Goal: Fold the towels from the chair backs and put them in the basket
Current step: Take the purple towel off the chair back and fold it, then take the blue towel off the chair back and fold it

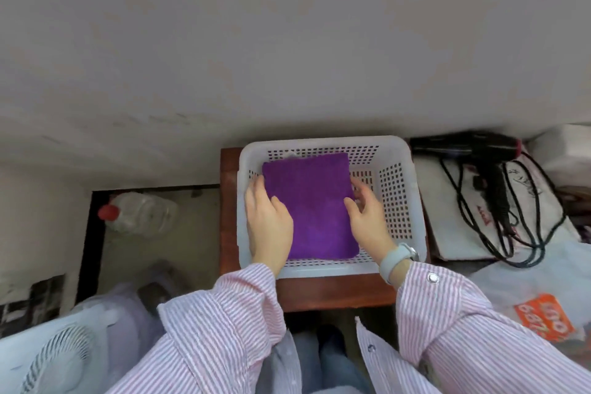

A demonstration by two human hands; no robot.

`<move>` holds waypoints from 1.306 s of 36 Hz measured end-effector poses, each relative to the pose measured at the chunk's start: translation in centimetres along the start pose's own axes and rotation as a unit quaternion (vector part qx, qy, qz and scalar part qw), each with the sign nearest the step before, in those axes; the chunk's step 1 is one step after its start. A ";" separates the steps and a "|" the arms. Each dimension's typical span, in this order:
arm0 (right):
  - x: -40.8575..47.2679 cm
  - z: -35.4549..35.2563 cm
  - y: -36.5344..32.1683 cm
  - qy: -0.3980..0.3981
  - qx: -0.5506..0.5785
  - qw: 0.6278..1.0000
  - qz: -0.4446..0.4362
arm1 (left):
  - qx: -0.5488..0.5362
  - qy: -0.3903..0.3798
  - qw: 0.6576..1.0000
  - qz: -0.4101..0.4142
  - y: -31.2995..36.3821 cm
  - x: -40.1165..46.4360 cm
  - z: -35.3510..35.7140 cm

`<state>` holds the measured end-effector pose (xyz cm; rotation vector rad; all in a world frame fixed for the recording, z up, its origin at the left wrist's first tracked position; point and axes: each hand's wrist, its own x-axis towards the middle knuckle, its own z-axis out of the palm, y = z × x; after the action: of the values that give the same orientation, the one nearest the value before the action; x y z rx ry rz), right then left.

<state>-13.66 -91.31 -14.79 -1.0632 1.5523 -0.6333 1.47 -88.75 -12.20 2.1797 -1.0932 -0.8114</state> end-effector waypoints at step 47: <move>-9.6 0.9 -7.2 -0.163 -0.401 0.849 -0.304 | 0.111 0.025 0.990 0.084 -1.4 -9.3 -10.2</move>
<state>-10.65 -86.02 -4.39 -2.2256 1.1550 -0.1506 5.04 -78.07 -4.02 2.2349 -1.3764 -0.5815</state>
